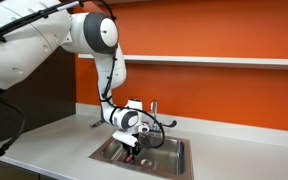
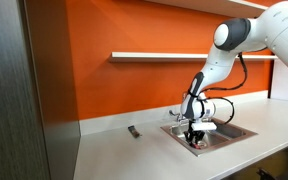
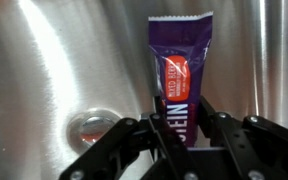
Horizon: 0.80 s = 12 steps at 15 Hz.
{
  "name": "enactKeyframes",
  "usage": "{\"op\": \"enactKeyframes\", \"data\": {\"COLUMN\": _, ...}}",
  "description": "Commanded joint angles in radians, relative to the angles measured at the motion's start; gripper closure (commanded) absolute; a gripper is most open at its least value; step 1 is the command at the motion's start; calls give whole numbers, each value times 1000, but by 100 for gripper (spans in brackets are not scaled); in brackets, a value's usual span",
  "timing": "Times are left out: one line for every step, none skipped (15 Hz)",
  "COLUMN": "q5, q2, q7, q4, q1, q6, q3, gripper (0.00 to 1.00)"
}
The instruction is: Put the purple chocolate bar inside the sink
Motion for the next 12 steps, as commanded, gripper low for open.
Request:
{"op": "enactKeyframes", "data": {"q5": 12, "q2": 65, "q7": -36, "q4": 82, "q1": -32, "q6": -30, "q3": 28, "gripper": 88}}
{"op": "enactKeyframes", "data": {"q5": 10, "q2": 77, "q7": -34, "q4": 94, "q1": -31, "q6": -32, "q3": 26, "gripper": 88}}
{"op": "enactKeyframes", "data": {"q5": 10, "q2": 87, "q7": -34, "q4": 104, "q1": -32, "q6": -35, "q3": 27, "gripper": 88}}
{"op": "enactKeyframes", "data": {"q5": 10, "q2": 96, "q7": -33, "q4": 112, "q1": -32, "q6": -36, "q3": 27, "gripper": 88}}
{"op": "enactKeyframes", "data": {"q5": 11, "q2": 95, "q7": -33, "q4": 117, "q1": -33, "q6": -46, "q3": 27, "gripper": 88}}
{"op": "enactKeyframes", "data": {"q5": 11, "q2": 98, "q7": -32, "q4": 123, "q1": -32, "q6": -52, "q3": 26, "gripper": 88}}
{"op": "enactKeyframes", "data": {"q5": 12, "q2": 97, "q7": -27, "q4": 124, "q1": -29, "q6": -60, "q3": 23, "gripper": 68}}
{"op": "enactKeyframes", "data": {"q5": 13, "q2": 98, "q7": -24, "q4": 127, "q1": -27, "q6": -66, "q3": 21, "gripper": 39}}
{"op": "enactKeyframes", "data": {"q5": 12, "q2": 95, "q7": -22, "q4": 125, "q1": -24, "q6": -71, "q3": 19, "gripper": 39}}
{"op": "enactKeyframes", "data": {"q5": 12, "q2": 89, "q7": -20, "q4": 120, "q1": -21, "q6": -72, "q3": 18, "gripper": 34}}
{"op": "enactKeyframes", "data": {"q5": 11, "q2": 84, "q7": -16, "q4": 117, "q1": -18, "q6": -74, "q3": 15, "gripper": 26}}
{"op": "enactKeyframes", "data": {"q5": 10, "q2": 72, "q7": -12, "q4": 105, "q1": -13, "q6": -73, "q3": 12, "gripper": 19}}
